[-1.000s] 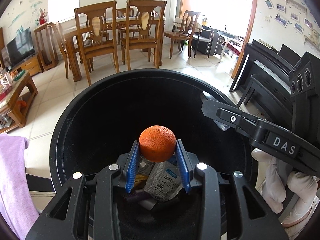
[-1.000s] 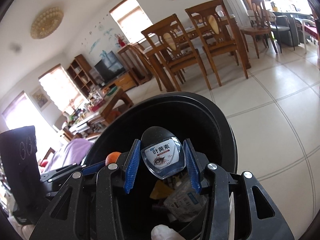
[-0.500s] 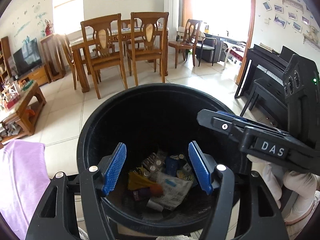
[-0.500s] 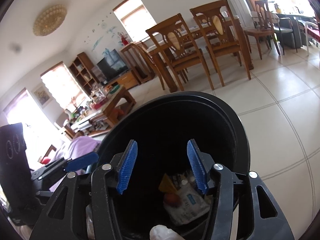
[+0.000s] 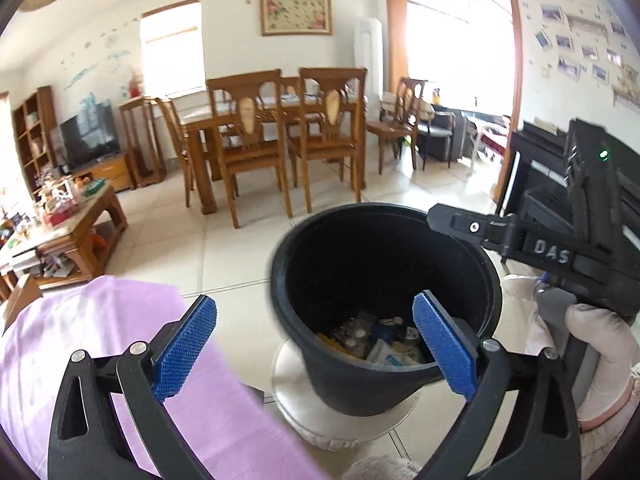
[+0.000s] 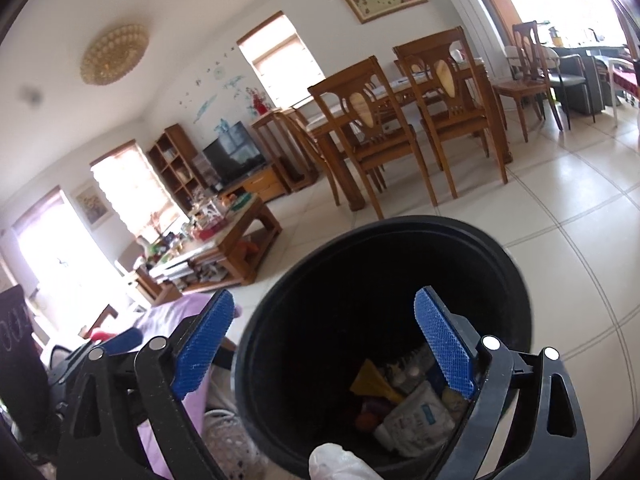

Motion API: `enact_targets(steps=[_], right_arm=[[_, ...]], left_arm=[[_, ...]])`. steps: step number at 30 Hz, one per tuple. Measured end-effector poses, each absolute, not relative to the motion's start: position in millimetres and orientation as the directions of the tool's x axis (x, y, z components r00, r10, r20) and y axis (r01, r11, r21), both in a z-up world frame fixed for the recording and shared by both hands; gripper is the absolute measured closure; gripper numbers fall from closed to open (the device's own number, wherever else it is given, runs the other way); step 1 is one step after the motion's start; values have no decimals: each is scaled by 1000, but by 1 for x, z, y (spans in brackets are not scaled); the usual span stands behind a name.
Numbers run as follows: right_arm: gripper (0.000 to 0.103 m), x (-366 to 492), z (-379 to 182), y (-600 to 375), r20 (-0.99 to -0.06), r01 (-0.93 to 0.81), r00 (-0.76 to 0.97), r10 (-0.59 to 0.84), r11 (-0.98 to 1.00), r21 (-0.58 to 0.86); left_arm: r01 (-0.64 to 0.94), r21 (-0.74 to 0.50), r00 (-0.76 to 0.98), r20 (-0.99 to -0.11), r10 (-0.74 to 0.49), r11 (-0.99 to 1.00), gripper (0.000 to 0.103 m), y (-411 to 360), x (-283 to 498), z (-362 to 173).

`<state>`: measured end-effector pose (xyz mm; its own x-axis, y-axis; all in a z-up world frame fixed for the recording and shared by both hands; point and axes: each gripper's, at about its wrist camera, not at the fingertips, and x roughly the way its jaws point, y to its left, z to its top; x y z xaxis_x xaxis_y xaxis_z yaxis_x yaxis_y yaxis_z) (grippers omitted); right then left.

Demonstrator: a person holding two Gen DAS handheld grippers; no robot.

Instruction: Collect trash

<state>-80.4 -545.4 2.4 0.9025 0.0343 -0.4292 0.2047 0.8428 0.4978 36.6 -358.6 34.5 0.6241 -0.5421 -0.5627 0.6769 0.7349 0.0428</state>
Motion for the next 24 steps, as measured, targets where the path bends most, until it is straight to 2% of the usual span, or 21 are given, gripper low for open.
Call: enact_targets(steps=[7, 15, 19, 24], right_arm=[[5, -43, 22, -445, -438, 117, 894, 91, 898, 425], [5, -2, 45, -282, -412, -111, 878, 244, 941, 321], [5, 5, 50, -209, -394, -183, 877, 274, 950, 255], [5, -1, 50, -146, -347, -213, 901, 261, 962, 170]], left_arm=[[480, 21, 739, -549, -391, 877, 5, -247, 51, 40], [133, 18, 860, -500, -106, 991, 5, -96, 49, 45], [-35, 35, 873, -485, 48, 999, 5, -34, 44, 42], [-117, 11, 881, -461, 109, 993, 5, 25, 31, 38]])
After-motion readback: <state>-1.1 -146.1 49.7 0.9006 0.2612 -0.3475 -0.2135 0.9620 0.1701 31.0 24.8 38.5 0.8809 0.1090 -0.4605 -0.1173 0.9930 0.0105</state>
